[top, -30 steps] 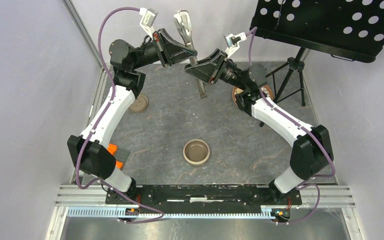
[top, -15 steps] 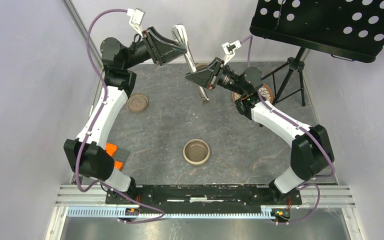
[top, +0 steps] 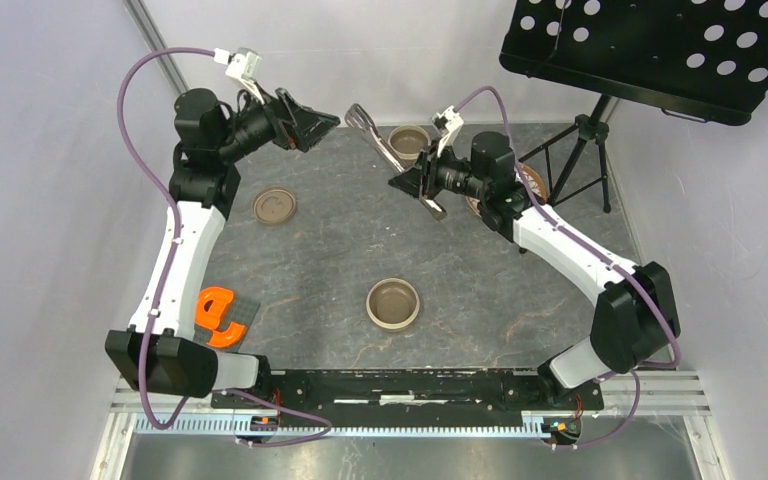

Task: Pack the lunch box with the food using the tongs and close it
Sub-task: Pick up the clamp at the center of the board.

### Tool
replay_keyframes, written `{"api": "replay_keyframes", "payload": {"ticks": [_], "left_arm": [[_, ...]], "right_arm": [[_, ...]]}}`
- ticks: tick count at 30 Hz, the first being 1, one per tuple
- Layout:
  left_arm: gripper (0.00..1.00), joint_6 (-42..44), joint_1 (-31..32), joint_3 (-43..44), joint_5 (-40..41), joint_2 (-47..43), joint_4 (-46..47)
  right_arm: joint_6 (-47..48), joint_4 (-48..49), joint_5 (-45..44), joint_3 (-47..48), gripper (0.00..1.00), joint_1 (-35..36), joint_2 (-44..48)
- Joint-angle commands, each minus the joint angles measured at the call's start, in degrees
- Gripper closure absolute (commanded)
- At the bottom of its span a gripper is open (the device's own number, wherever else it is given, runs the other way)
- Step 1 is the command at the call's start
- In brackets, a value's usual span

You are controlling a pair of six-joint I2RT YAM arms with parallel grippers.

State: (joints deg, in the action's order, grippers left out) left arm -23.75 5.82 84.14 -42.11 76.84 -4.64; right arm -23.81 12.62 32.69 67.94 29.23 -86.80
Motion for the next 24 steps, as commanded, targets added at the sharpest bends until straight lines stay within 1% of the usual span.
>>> {"api": "replay_keyframes", "payload": {"ticks": [1, 5, 7, 11, 15, 18, 21, 24], "left_arm": [[0.0, 10.79, -0.64, -2.43, 6.2, -2.92, -8.28], [0.0, 11.53, -0.64, -4.26, 6.67, -3.76, -8.7], [0.0, 11.62, -0.64, -5.23, 6.69, -4.0, -8.71], [0.0, 11.58, -0.64, -6.62, 6.78, -4.06, -8.53], [0.0, 10.94, -0.64, -7.49, 6.62, -3.8, -8.18], [0.0, 10.62, -0.64, -7.87, 6.6, -3.47, -8.02], [0.0, 10.22, -0.64, -8.11, 6.6, -3.26, -7.76], [0.0, 10.04, -0.64, -8.37, 6.68, -3.22, -7.36]], "right_arm": [[16.41, -13.16, -5.7, -0.35, 0.65, -0.5, 4.26], [24.99, -19.45, -9.89, -1.2, 0.63, -0.64, 6.16], [28.55, -21.91, -11.97, -1.6, 0.61, -0.85, 7.07], [33.37, -26.77, -15.35, -1.93, 0.59, -2.09, 8.24], [35.0, -31.05, -15.93, -0.81, 0.59, -4.72, 8.25], [35.55, -35.43, -18.24, 1.35, 0.58, -6.53, 7.39], [35.11, -39.2, -23.16, 2.9, 0.58, -7.54, 6.78], [32.97, -40.65, -29.28, 1.84, 0.59, -8.65, 7.53]]}}
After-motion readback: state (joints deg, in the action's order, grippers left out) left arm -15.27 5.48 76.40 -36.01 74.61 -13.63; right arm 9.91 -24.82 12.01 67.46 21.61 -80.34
